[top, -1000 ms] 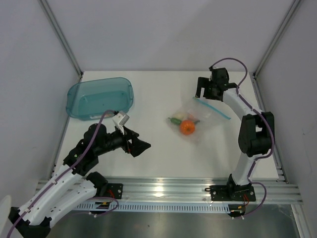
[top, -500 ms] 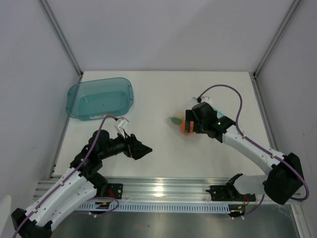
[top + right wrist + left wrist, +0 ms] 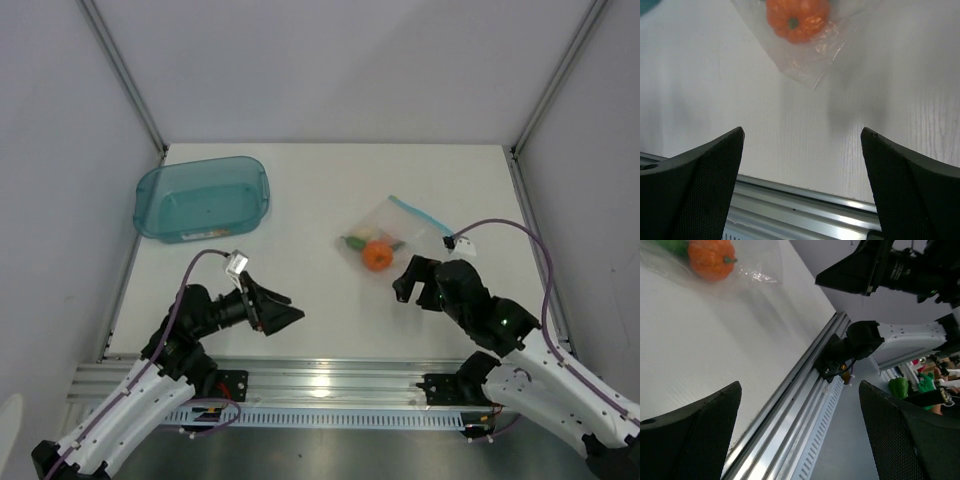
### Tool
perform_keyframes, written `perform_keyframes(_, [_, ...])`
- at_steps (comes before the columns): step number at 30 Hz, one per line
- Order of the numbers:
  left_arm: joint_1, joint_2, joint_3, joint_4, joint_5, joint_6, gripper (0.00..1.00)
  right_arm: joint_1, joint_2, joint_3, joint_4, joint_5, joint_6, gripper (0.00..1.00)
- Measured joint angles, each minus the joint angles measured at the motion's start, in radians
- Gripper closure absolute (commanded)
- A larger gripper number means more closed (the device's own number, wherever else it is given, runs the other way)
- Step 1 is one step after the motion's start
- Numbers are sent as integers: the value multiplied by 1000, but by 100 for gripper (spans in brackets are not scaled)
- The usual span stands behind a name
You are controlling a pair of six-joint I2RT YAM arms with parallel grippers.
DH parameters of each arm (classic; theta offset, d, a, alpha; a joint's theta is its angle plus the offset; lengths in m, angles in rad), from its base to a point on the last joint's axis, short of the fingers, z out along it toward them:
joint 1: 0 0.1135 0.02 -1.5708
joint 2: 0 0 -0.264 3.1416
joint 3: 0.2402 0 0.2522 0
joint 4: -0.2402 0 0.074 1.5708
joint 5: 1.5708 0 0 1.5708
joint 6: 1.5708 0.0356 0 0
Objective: Place the food in the zip-top bag and seal the zipper
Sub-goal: Reset both arms
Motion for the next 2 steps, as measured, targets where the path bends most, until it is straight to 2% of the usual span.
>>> perform_keyframes(2, [1,-39,-46,48,15,-33,0,0,-55,-44,2,-16,24,0])
